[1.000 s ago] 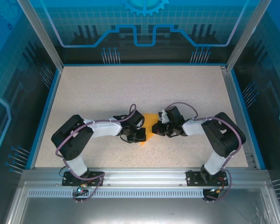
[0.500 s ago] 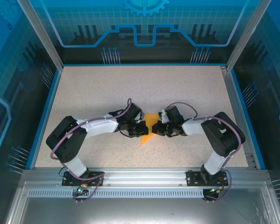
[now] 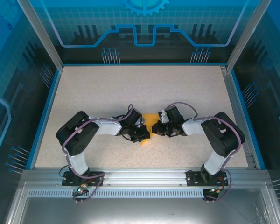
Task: Fold a paper plane with a square sheet of paper (pick it up from the middle)
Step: Third fold the triangle at the center of the table.
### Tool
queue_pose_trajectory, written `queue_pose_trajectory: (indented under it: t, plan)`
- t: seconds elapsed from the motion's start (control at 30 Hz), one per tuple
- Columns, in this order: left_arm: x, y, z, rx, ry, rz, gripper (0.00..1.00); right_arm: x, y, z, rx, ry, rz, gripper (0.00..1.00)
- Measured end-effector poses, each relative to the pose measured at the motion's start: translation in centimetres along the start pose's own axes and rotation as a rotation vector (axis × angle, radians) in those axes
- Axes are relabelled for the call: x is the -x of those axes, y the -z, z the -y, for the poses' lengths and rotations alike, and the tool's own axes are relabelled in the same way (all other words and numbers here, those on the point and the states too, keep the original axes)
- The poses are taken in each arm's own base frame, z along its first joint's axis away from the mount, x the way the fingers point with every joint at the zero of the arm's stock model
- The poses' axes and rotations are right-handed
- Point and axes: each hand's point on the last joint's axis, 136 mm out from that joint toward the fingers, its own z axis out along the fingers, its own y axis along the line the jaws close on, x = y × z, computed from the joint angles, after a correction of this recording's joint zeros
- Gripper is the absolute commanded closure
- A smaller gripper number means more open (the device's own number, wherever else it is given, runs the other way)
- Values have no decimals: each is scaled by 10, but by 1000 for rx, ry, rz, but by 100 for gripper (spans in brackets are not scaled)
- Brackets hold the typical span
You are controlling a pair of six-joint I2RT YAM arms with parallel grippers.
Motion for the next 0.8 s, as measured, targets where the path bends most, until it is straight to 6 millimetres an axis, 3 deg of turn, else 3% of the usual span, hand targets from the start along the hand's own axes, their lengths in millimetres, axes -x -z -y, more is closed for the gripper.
queue_pose_trajectory:
  t: [0.57, 0.8]
  plan:
    - [-25, 19, -25, 44, -10, 0, 90, 0, 0, 0, 0, 2, 0, 94]
    - [-42, 38, -43, 104, -2, -1, 89, 0, 0, 0, 0, 2, 0, 93]
